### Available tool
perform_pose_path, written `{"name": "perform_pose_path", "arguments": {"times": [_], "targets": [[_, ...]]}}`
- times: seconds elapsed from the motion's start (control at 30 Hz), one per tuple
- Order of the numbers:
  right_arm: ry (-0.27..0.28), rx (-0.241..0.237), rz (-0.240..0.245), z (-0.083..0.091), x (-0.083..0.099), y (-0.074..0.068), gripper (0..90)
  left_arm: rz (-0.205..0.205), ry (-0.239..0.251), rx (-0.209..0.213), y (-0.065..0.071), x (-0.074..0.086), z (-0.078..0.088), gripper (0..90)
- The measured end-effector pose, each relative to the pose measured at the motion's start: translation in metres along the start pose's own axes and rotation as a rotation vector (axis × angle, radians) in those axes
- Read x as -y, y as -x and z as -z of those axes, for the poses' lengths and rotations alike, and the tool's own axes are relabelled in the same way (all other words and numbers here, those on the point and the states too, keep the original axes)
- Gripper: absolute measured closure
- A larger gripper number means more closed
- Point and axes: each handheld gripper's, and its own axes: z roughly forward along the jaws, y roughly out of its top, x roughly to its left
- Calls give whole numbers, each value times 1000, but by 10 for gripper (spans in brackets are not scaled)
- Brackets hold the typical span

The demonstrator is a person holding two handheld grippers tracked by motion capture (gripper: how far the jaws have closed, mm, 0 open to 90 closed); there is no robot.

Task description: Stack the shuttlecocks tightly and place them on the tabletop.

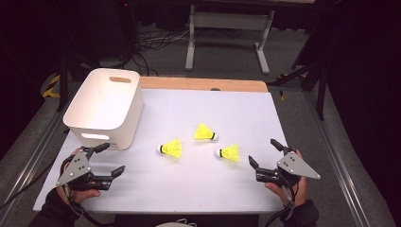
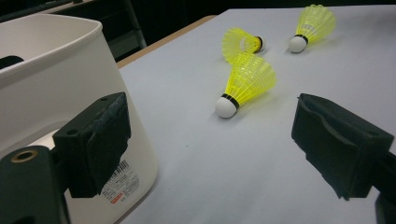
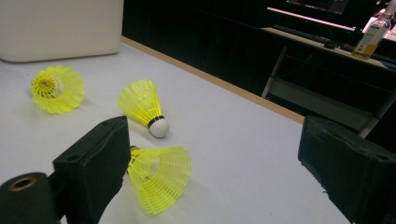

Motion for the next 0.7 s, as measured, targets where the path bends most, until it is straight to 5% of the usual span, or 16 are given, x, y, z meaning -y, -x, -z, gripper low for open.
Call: {"name": "perform_pose_path", "arguments": {"times": [0.4, 0.7], "targets": [[-53, -56, 64, -17, 3, -25, 112, -21, -41, 41, 10, -3, -15, 153], [-86, -56, 95, -22, 5, -31, 123, -9, -129, 121, 21, -25, -54, 209]]}}
